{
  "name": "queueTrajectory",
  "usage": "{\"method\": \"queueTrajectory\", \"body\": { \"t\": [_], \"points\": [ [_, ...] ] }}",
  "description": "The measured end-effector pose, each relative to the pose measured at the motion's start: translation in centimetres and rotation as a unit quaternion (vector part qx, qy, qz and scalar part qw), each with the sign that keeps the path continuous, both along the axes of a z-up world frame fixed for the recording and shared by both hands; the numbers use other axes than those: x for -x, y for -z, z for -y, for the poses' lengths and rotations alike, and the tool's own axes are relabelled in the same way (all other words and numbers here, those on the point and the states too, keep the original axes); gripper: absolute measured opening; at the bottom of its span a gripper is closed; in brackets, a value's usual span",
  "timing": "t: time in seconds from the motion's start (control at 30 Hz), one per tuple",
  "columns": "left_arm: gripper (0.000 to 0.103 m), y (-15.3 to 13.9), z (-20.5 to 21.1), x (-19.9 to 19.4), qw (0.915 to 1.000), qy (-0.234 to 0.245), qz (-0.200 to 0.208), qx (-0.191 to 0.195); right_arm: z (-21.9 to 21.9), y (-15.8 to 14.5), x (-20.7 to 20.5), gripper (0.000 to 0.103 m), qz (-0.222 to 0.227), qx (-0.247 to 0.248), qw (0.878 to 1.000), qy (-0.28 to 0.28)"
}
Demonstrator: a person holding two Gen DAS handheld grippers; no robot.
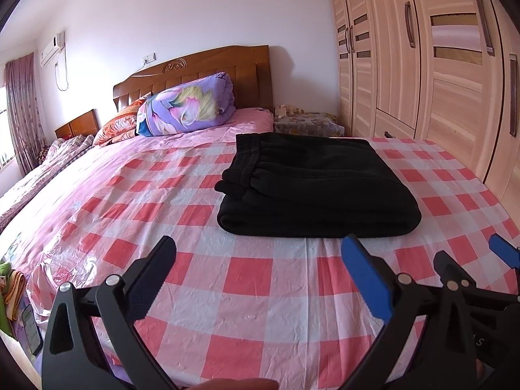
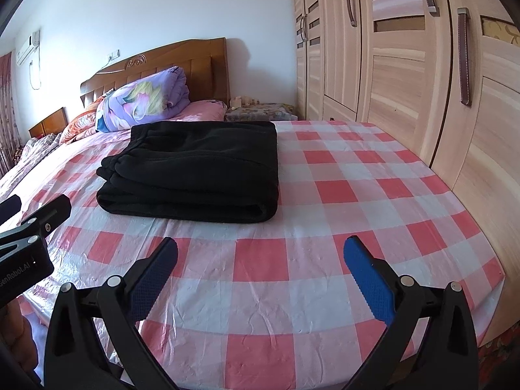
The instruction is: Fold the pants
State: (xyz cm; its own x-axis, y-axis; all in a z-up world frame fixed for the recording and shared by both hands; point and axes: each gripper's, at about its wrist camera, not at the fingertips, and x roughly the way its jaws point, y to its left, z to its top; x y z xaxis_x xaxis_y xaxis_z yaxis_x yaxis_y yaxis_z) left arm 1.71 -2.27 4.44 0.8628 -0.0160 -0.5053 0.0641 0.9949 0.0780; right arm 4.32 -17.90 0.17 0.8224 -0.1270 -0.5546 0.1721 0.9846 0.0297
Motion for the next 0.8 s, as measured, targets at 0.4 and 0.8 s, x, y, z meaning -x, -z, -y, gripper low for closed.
{"method": "queueTrajectory", "body": {
  "t": [0.4, 0.8],
  "points": [
    [0.102, 0.14, -0.04, 0.06, 1.0000, -0.002, -0.001, -0.001, -0.13, 0.16, -0.15, 0.099, -0.003, 0.000, 1.000, -0.005],
    [0.102, 0.76, -0.26, 0.32, 1.0000, -0.006, -0.003, -0.005, -0.10, 0.55, -0.25, 0.099, -0.010, -0.004, 1.000, -0.010]
  ]
}}
